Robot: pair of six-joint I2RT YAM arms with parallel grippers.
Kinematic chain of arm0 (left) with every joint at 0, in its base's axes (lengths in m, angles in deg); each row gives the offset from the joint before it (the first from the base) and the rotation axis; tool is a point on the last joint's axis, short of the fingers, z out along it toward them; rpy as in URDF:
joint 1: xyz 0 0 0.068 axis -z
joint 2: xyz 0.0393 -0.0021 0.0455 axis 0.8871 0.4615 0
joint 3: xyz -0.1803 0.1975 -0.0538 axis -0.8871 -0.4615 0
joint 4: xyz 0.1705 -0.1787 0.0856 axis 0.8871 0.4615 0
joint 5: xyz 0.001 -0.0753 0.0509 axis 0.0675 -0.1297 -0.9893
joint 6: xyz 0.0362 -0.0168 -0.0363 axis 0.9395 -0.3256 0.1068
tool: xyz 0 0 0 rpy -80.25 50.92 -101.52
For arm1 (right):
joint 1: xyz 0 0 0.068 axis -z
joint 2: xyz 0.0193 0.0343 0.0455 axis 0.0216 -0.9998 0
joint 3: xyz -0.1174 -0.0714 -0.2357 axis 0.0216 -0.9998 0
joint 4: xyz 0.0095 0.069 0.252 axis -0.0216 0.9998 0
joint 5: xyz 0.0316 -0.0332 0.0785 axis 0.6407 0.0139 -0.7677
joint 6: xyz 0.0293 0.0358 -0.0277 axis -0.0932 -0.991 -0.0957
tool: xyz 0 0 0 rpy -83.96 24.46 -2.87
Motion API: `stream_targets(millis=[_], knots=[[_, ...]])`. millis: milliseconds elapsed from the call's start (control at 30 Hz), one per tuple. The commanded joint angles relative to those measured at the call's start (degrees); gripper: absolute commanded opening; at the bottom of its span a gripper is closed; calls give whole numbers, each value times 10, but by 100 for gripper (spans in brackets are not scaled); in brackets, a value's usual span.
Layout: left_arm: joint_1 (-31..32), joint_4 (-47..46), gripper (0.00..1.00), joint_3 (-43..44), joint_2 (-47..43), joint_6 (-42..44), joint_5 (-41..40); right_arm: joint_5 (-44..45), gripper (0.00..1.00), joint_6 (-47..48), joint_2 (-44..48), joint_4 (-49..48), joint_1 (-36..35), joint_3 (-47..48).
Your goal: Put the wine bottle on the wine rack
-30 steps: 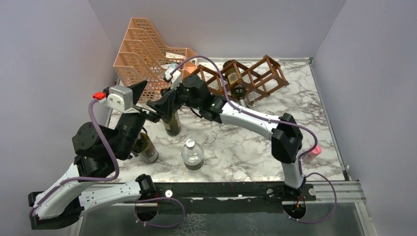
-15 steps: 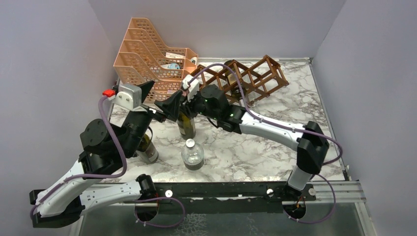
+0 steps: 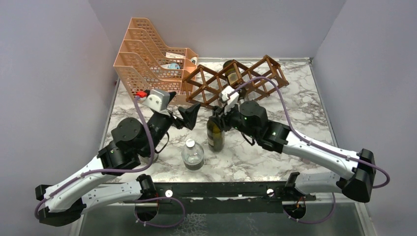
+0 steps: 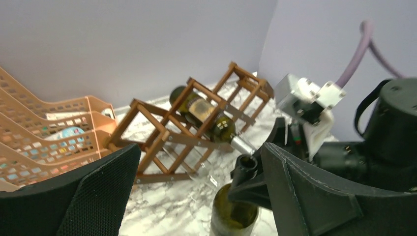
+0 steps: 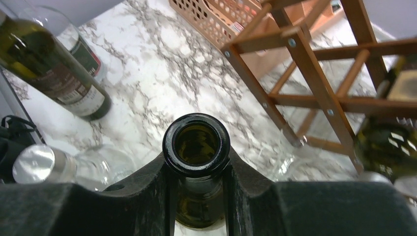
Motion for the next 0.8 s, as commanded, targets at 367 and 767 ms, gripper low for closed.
stream_targets(millis=[367, 767], knots=[[0, -32, 98, -93, 88, -62, 141, 76, 1, -56, 191, 1, -5, -116], [0, -154, 99, -212, 59, -24, 223, 116, 1, -87, 277, 25, -4, -120]])
